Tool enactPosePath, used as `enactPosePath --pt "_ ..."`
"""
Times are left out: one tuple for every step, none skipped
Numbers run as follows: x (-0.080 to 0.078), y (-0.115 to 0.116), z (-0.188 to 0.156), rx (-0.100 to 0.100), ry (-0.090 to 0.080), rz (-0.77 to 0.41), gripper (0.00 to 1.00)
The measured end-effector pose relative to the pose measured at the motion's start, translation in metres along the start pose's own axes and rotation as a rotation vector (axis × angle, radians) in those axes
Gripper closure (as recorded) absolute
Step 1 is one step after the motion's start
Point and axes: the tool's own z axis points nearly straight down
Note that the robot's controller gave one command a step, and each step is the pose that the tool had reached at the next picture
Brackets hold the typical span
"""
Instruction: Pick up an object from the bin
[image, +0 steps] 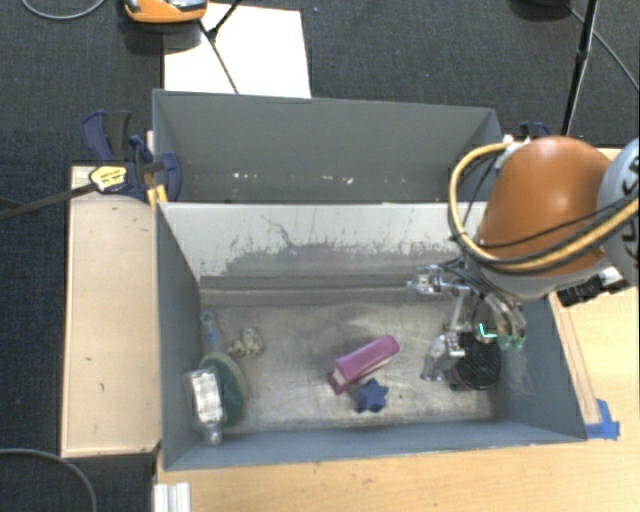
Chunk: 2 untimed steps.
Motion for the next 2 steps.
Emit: enactPosePath --pt "-0.028 0.024 0.119 0.000 -0.014 -0.054 0.00" --pt "-0.019 0.045 0.128 -0.006 -0.017 -0.037 0.00"
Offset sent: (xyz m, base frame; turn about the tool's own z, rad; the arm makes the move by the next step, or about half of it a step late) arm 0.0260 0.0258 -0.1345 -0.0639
